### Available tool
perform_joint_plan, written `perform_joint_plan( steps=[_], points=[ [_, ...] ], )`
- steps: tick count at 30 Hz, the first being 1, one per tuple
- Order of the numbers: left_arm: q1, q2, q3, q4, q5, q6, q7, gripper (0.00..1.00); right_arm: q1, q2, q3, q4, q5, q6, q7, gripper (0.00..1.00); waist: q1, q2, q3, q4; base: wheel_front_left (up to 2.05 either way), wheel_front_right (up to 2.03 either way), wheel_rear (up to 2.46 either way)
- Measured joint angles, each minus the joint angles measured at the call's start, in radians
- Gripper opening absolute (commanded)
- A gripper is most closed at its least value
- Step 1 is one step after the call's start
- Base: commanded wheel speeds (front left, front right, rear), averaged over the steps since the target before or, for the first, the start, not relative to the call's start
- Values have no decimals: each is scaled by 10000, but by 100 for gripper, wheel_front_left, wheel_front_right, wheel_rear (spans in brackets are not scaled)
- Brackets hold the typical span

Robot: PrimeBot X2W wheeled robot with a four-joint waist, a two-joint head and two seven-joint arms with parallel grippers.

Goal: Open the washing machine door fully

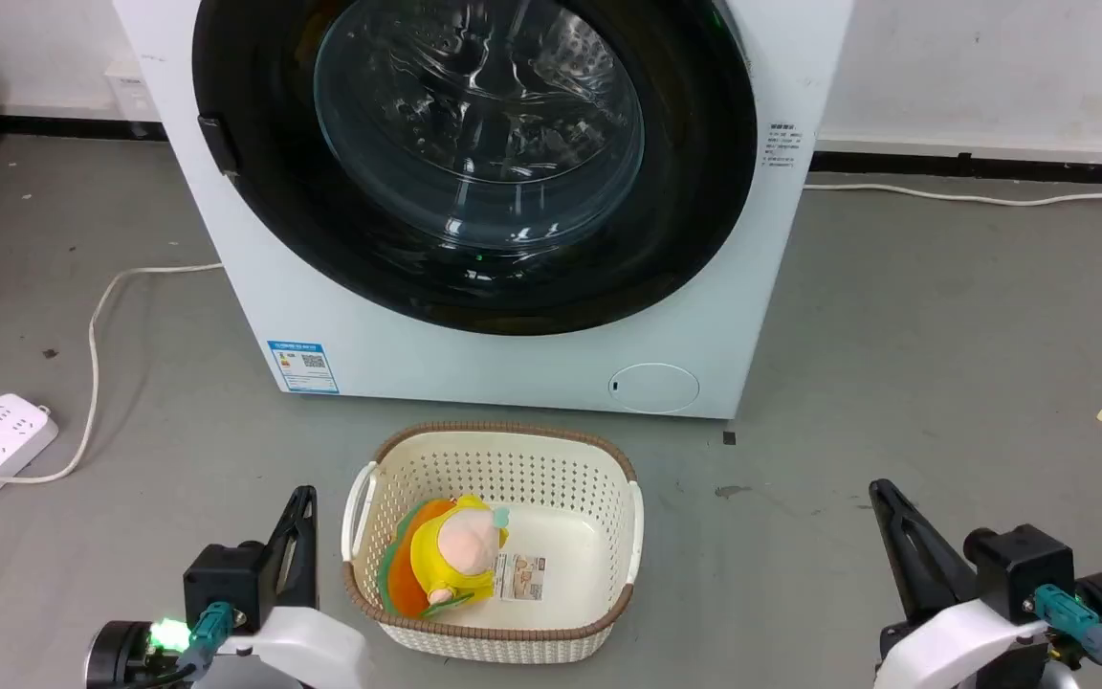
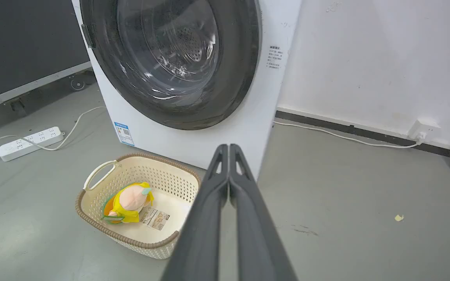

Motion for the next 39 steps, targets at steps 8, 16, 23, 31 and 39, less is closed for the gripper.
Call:
perform_joint_plan(
  steps=[8, 16, 23, 31, 39],
  points=[
    [0, 0, -4, 0, 0, 0, 0, 0, 0, 0, -2, 0, 0, 0, 0, 0, 0, 0, 0, 0, 0, 0, 0],
    [0, 0, -8, 0, 0, 0, 0, 0, -1, 0, -4, 0, -10, 0, 0, 0, 0, 0, 0, 0, 0, 0, 0],
    [0, 0, -2, 0, 0, 0, 0, 0, -1, 0, 2, 0, -12, 0, 0, 0, 2, 0, 0, 0, 0, 0, 0],
    [0, 0, -6, 0, 0, 0, 0, 0, -1, 0, -2, 0, -12, 0, 0, 0, 1, 0, 0, 0, 0, 0, 0],
    [0, 0, -8, 0, 0, 0, 0, 0, -1, 0, -4, 0, -13, 0, 0, 0, 1, 0, 0, 0, 0, 0, 0]
  ],
)
